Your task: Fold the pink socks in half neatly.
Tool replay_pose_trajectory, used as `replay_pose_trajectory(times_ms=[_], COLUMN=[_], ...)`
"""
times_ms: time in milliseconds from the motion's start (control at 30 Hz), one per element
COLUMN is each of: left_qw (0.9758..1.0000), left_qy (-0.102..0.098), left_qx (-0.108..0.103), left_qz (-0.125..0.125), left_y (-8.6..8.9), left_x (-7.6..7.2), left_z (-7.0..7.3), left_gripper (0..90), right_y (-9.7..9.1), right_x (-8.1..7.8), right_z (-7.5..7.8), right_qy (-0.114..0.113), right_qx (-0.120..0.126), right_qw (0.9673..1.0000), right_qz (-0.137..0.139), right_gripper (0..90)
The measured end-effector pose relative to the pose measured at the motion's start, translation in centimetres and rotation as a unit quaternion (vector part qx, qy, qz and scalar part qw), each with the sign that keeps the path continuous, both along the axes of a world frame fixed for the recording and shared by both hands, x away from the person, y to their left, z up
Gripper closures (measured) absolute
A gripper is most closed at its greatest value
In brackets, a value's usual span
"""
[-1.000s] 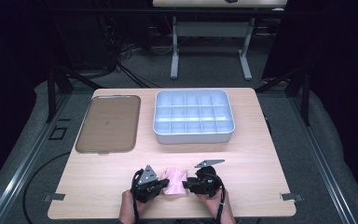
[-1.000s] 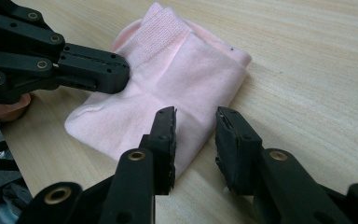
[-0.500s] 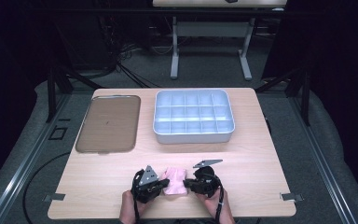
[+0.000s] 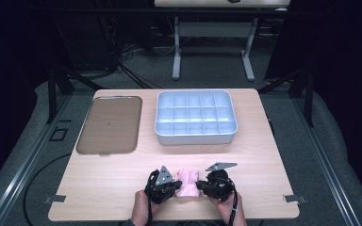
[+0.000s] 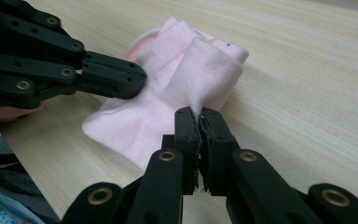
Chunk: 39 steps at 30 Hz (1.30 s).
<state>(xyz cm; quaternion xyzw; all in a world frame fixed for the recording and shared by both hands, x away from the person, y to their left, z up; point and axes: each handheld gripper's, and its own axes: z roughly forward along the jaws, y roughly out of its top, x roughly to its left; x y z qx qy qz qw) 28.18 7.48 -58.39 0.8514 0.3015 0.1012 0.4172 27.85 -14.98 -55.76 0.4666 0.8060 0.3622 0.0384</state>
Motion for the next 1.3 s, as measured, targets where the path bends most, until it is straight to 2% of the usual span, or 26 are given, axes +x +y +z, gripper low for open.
replay_pose_trajectory(times_ms=[67,167,333,400,433,500,567,667,733,800,833,867,900,933,967,1000,1033,1067,1133,1233,1267,1300], left_qw=[1.0,1.0,1.0,1.0,1.0,1.0,1.0,1.0,1.0,1.0,1.0,1.0,1.0,1.0,1.0,1.0,1.0,1.0,1.0,1.0,1.0,1.0], left_qy=[0.003,0.003,0.003,0.002,0.001,0.0,0.002,0.001,0.001,0.002,0.002,0.002,0.002,0.002,0.002,0.001,0.001,0.002,0.001,0.002,0.003,0.002], left_qx=[-0.001,-0.001,0.001,0.001,0.001,0.0,0.001,0.001,0.0,-0.002,-0.001,-0.002,-0.002,-0.001,-0.001,0.001,0.001,0.002,0.003,-0.001,-0.002,-0.002], left_qz=[-0.001,-0.001,-0.002,-0.002,-0.002,-0.001,-0.002,-0.003,-0.003,-0.003,-0.003,-0.003,-0.003,0.0,0.0,0.0,0.0,0.0,0.0,0.0,-0.001,0.0], left_y=[0.0,0.1,0.0,-0.1,-0.1,-0.1,0.0,0.0,0.0,0.0,-0.1,-0.1,-0.1,-0.1,-0.1,-0.1,-0.1,-0.1,-0.1,0.0,0.0,0.0], left_x=[0.0,0.1,0.1,0.1,0.1,0.1,0.1,0.1,0.1,0.1,0.1,0.1,0.1,0.1,0.1,0.1,0.1,0.1,0.1,0.1,0.1,0.1], left_z=[0.0,0.0,0.0,0.0,0.0,0.0,0.0,0.0,0.0,0.0,0.0,0.0,0.0,0.0,0.0,0.0,0.0,0.0,0.0,-0.1,-0.1,-0.1], left_gripper=[89.9,89.9,89.9,89.9,89.8,89.9,89.9,89.9,89.8,89.9,89.8,89.9,89.9,89.9,89.9,89.9,89.9,89.9,89.9,89.9,89.9,89.8], right_y=[0.2,0.5,1.5,1.7,2.2,2.7,2.9,2.6,2.0,1.2,1.1,1.0,1.0,1.1,1.2,1.5,1.5,2.7,3.9,4.6,4.3,4.0], right_x=[-0.1,-0.2,-0.3,-0.3,-0.2,-0.1,0.0,0.3,0.5,0.7,0.6,0.4,0.4,-0.3,-0.5,-0.8,-0.8,-0.9,-0.7,-0.3,-0.3,-0.2], right_z=[0.5,0.8,1.8,1.9,2.1,2.1,2.1,1.7,1.3,0.9,0.9,1.0,1.0,1.7,2.0,2.2,2.2,1.9,1.0,-0.6,-0.7,-0.8], right_qy=[-0.004,-0.007,-0.026,-0.026,-0.035,-0.041,-0.038,-0.039,-0.027,-0.016,-0.016,-0.028,-0.028,-0.054,-0.062,-0.059,-0.059,-0.049,-0.025,-0.005,0.001,-0.001], right_qx=[-0.009,-0.011,-0.026,-0.031,-0.034,-0.037,-0.042,-0.056,-0.068,-0.075,-0.082,-0.083,-0.083,-0.051,-0.04,-0.025,-0.025,-0.008,-0.02,-0.048,-0.038,-0.041], right_qw=[0.9999,0.9999,0.999,0.9987,0.9979,0.9974,0.9971,0.9968,0.9971,0.997,0.9964,0.9962,0.9962,0.9972,0.9972,0.9975,0.9975,0.9965,0.9946,0.9927,0.9935,0.9938], right_qz=[0.005,0.007,0.025,0.029,0.042,0.048,0.051,0.042,0.023,0.016,0.011,0.005,0.005,0.008,0.014,0.031,0.031,0.067,0.098,0.11,0.107,0.103], right_gripper=[86.1,86.1,86.2,86.2,86.2,86.2,86.2,85.9,85.0,82.8,79.2,78.0,78.0,78.3,78.5,79.4,79.4,81.7,84.5,88.6,89.2,89.6])
